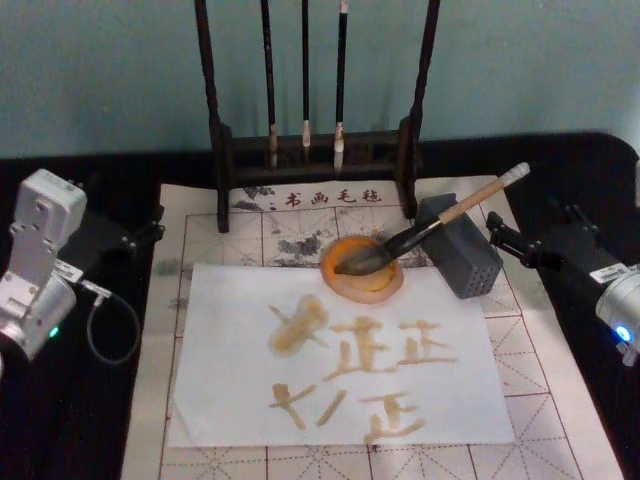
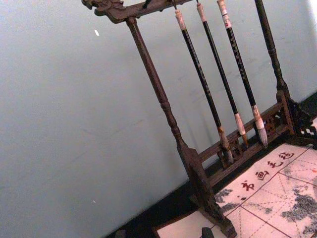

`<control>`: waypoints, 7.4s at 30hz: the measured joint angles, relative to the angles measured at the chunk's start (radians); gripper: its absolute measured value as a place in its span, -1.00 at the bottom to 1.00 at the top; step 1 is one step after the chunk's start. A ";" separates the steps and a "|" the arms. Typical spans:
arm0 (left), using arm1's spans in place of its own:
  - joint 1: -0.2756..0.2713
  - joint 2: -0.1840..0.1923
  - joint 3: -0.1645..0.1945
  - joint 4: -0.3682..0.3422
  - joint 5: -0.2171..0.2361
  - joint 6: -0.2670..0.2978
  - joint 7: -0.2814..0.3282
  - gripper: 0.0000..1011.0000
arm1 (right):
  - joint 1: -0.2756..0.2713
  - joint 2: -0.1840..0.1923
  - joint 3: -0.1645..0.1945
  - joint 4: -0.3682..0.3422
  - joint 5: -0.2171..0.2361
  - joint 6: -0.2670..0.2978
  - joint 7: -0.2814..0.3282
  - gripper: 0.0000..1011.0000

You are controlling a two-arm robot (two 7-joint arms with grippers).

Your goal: Pick up the brush from the inkstone, write on the paper, then place the brush back to its original position.

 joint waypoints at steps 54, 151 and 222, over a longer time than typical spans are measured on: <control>0.000 0.000 0.000 0.000 0.000 0.000 0.000 0.98 | 0.118 -0.280 0.120 0.114 0.578 0.220 -0.199 0.98; 0.000 0.000 0.000 0.000 0.000 0.000 0.000 0.98 | 0.129 -0.262 0.077 0.117 0.671 0.181 -0.220 -0.63; 0.000 0.000 0.000 0.000 0.000 0.000 0.000 0.98 | 0.249 0.001 -0.181 -0.052 0.023 0.001 0.146 -0.63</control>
